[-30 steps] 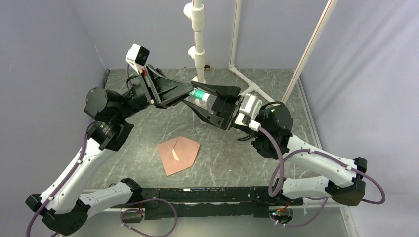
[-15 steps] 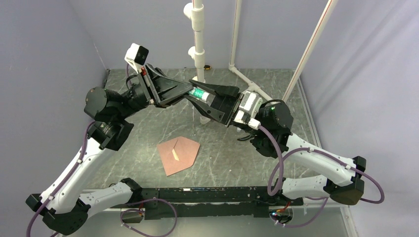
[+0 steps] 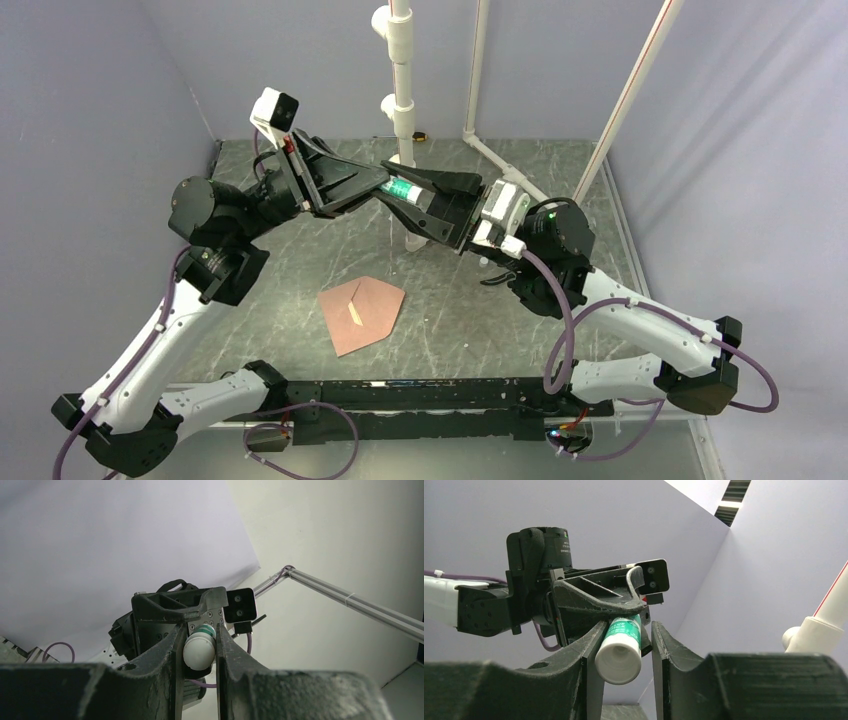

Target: Place the letter into the envelope and seal it

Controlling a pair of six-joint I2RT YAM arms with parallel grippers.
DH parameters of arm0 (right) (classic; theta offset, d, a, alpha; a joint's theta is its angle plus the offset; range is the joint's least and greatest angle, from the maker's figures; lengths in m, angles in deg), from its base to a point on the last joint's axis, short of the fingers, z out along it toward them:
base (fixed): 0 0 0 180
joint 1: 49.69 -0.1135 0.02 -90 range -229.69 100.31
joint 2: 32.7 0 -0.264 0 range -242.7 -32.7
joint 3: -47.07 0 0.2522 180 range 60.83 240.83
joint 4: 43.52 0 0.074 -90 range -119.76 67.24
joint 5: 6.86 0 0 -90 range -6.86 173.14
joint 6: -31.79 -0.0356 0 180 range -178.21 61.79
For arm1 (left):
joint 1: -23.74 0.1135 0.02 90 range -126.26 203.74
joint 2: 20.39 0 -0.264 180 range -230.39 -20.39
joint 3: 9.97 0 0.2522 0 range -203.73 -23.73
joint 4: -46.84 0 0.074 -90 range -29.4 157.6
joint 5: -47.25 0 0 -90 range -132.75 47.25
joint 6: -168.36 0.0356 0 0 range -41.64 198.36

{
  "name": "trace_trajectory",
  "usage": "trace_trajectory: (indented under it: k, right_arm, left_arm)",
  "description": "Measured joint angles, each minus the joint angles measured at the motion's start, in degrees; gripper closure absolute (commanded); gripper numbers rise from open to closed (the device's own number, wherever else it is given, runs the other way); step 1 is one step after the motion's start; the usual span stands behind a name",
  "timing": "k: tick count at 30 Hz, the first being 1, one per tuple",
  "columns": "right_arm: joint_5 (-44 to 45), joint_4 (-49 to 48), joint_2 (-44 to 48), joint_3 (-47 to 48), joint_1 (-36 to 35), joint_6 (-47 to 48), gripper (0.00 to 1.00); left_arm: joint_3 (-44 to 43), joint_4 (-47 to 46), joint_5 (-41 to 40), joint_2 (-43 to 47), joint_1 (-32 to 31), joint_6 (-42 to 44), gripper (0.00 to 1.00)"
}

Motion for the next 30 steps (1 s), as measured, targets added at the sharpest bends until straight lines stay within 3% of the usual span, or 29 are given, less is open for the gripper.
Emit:
trace_trajectory:
  k: [7,12,25,30]
  right_arm:
    - [0.0,0.5,0.0,0.2,0.0,0.0,1.00]
    - [0.2,0.5,0.0,0.2,0.0,-0.3,1.00]
    - [3.2,2.5,-0.2,0.4,0.0,-2.2,1.00]
    - [4.8,5.0,-0.2,1.0,0.0,-3.7,1.00]
  left_arm:
    - [0.0,1.0,-0.2,0.4,0.0,1.2,0.79]
    - [0.0,1.0,-0.3,0.4,0.0,1.5,0.75]
    - [0.0,0.6,-1.4,1.3,0.2,2.7,0.22]
    - [0.0,1.8,-2.2,2.2,0.2,4.3,0.12]
